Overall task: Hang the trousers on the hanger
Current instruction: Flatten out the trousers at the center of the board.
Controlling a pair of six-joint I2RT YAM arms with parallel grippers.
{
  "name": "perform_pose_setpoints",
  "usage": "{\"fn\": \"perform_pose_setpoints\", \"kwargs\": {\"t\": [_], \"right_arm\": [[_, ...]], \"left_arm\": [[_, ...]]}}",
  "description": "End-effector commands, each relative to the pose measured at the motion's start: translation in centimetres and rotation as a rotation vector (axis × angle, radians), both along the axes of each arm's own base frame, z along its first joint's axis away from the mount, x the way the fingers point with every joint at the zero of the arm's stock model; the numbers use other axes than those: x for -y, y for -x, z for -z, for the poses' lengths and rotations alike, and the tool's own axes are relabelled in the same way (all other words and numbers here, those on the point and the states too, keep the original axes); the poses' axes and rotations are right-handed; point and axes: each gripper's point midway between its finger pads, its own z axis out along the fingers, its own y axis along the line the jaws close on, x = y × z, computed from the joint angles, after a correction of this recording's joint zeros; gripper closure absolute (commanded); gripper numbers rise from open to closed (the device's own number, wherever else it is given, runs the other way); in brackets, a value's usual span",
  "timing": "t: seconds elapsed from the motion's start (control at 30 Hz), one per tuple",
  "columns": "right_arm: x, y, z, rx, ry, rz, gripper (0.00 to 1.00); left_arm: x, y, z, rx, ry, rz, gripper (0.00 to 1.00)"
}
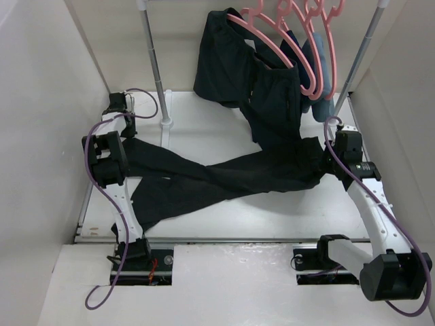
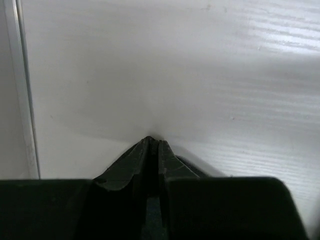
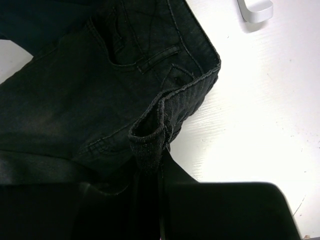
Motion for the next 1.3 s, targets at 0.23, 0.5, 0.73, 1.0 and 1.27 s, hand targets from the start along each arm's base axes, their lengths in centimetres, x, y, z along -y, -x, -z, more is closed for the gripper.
{"fn": "perform_pose_setpoints", "kwargs": {"t": [0.23,0.5,0.73,1.0,1.27], "right_arm": [[2.4,-3.0,-8.3,0.225,0.021,0.088,1.00],[4.8,2.6,-5.0,0.272,-0.125,0.397,1.00],[7.3,8.1,-5.2,0.421,-0.203,0.734,1.00],[7.5,9.7,-2.4,0.381,-0.217,0.804,1.00],[9.0,13.4,-2.5,0.463,-0.249,1.008,0.45]], "left_arm": [[-1.7,2.5,-22.1,0.232,-0.145,0.097,1.00],[-6.0,18.9,-19.6,-0.129,-0.300,0.080,1.00],[-9.5,33.4,-13.8,-0.540,-0.490,0.084,1.00],[-7.6,38.8,-8.8,-0.695,-0.450,0.146,1.00],[-5.4,46.6,-5.5,-1.018,-0.381,0.295,0.95]]}}
